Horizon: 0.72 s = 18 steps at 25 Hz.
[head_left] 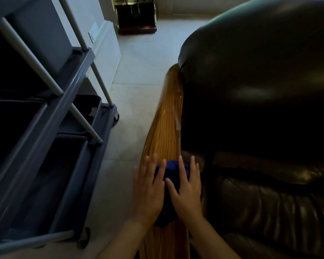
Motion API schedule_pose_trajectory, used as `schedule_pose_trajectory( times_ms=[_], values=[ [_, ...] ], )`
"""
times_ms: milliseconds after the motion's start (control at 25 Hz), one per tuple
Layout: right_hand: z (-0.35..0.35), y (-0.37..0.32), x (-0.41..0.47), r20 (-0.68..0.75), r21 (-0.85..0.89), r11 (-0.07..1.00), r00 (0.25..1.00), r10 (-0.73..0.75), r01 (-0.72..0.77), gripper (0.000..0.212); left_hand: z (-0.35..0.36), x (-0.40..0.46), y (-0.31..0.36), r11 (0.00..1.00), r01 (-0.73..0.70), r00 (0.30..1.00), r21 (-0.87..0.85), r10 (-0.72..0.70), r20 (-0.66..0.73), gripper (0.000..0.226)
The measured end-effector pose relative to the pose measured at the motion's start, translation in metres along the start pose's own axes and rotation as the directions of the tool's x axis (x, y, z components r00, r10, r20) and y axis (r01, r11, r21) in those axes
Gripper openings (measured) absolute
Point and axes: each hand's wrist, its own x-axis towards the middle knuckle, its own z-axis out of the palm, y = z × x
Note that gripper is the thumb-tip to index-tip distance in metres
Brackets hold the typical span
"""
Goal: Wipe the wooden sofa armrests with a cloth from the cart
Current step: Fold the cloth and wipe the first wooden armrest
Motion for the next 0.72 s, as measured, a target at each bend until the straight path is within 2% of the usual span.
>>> schedule_pose_trajectory(
  times_ms=[80, 160, 320, 520, 720],
  values=[
    [-0.002, 0.010, 0.006, 0.094, 0.021, 0.999, 0.995, -0.045, 0.043, 0.068, 0.009, -0.005, -0.002, 0.991, -0.099, 0.991, 0.091, 0.090, 0.096, 0.055],
    [-0.002, 0.021, 0.008, 0.155, 0.059, 0.997, 0.986, -0.061, 0.052, 0.066, 0.016, -0.007, -0.003, 0.993, -0.077, 0.988, 0.090, 0.064, 0.139, 0.055],
    [0.005, 0.027, 0.009, 0.097, 0.068, 0.989, 0.986, -0.134, 0.128, 0.062, 0.023, -0.009, -0.006, 0.996, -0.056, 0.992, 0.072, 0.048, 0.113, 0.053],
    [0.009, 0.024, 0.002, 0.018, 0.016, 0.987, 0.987, -0.157, 0.157, 0.057, 0.024, -0.012, -0.005, 0.996, -0.047, 0.996, 0.072, 0.041, 0.076, 0.055],
    [0.021, 0.030, -0.033, -0.048, -0.015, 0.994, 0.993, -0.112, 0.111, 0.056, 0.030, -0.043, -0.004, 0.996, -0.070, 0.995, 0.052, 0.066, 0.080, 0.055]
  ],
)
